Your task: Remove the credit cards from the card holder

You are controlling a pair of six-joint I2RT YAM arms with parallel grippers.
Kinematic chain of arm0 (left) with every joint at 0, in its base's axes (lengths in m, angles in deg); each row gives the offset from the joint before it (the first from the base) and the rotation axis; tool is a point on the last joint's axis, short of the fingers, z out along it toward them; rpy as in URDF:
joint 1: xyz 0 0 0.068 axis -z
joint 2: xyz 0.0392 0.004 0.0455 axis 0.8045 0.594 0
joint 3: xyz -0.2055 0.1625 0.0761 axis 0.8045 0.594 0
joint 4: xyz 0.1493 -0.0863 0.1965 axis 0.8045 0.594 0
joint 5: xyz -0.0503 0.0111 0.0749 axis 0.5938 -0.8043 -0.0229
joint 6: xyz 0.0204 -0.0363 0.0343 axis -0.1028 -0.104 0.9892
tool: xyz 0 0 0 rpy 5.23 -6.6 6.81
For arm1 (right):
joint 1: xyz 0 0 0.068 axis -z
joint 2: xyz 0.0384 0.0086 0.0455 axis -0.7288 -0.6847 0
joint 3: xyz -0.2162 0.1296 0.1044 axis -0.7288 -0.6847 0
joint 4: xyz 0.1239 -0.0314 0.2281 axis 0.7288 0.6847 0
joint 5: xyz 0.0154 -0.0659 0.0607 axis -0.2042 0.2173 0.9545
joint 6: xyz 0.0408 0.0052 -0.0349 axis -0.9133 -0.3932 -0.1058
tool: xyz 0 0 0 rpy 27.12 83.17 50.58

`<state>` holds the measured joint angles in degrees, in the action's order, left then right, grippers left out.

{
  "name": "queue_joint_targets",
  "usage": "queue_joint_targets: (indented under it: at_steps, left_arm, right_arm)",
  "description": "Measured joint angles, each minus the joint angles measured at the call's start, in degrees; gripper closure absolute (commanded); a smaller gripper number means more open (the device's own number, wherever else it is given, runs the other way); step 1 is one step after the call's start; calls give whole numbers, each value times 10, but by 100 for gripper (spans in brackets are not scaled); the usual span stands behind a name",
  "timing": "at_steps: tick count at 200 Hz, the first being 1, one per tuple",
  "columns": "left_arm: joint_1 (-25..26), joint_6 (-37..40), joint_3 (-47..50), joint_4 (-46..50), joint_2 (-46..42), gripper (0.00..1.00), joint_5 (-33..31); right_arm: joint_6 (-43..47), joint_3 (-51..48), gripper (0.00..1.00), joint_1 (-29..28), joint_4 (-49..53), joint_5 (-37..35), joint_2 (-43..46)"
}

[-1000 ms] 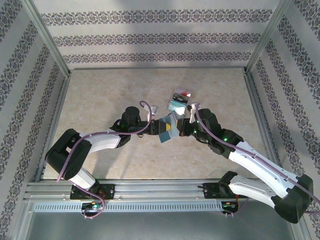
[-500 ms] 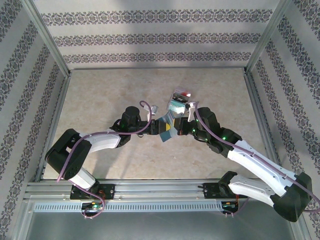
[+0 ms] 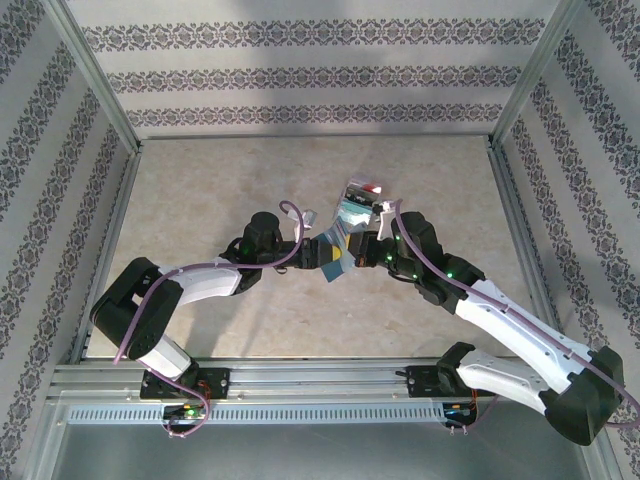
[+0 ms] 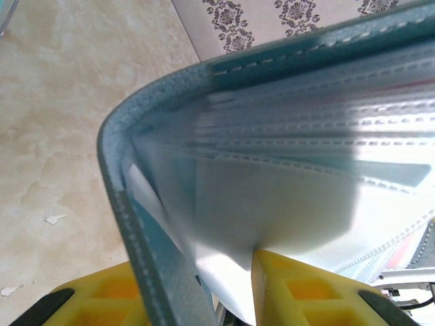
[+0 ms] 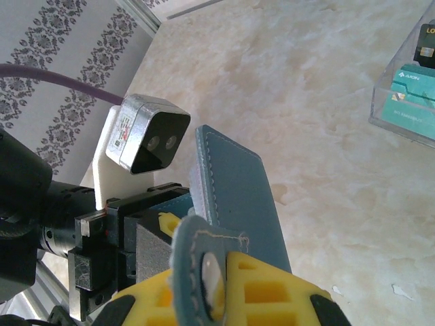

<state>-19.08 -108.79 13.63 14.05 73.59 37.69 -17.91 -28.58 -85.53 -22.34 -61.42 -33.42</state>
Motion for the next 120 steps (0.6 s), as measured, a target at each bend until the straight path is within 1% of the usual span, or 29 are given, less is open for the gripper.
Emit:
queue_joint_targets:
  at_steps: [18,29,78,89,120]
  left_arm:
    - [0,0,-1,0,0,59,0]
    - [0,-1,-1,0,0,51,0]
    - [0,-8,-2,-8,0,24,2]
    - [0,-9,-2,-14,0,21,4]
    - [0,-20,-2,-33,0,17,8]
  right_arm:
    - [-2,-2,100,4,-5,5,0]
    - [-3,-3,100,4,-7,5,0]
    - [-9,-17,100,10,-10,0,12]
    - [-14,-22,100,12,-11,-5,19]
    - [-20,-31,100,16,-15,-12,34]
